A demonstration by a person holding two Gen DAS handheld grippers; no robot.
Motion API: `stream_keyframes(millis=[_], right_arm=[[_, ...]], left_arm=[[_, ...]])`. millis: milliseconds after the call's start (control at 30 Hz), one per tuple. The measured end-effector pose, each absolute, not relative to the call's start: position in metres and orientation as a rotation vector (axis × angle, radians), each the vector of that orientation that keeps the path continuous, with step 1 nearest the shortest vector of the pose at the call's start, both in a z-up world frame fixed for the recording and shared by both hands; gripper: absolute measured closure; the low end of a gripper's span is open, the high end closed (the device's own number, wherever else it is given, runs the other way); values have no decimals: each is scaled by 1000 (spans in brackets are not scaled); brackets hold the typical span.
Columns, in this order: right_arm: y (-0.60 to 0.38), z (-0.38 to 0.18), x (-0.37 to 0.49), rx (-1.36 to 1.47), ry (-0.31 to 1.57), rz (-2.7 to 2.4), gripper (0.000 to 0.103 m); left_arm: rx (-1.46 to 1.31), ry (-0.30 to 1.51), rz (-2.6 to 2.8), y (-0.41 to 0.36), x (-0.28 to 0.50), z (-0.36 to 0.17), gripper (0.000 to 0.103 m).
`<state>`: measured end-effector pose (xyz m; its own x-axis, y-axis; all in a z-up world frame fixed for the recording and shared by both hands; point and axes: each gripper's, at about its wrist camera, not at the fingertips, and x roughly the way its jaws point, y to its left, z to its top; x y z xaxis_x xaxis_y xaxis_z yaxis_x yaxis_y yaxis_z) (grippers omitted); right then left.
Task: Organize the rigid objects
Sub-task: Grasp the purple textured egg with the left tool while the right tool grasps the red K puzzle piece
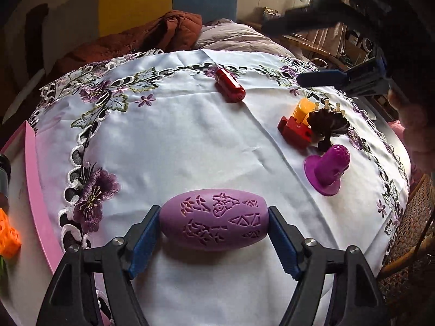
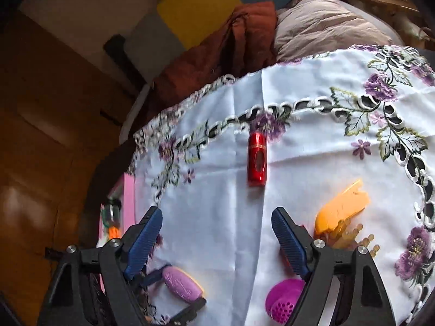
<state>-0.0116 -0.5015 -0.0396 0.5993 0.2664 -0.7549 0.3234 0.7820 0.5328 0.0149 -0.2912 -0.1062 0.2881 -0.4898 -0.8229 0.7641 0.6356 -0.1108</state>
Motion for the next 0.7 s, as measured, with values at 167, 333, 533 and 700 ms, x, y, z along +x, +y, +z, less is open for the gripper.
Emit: stream_keyframes(millis=[167,333,533,700], right_arm=[[-491,-67,-10,599,1155,-111,32],[-494,-80,-10,572,1196,-207,33],[-488,-83,6,430,1235,-313,30],[-488,-94,16,316,1310,-363,26]], left_arm=[[304,968,-866,-283,12,-106,26],[284,974,-870,-275,9,-105,26],[258,988,-875,-266,8,-104,26],[249,996,-883,-262,5,-102,26]])
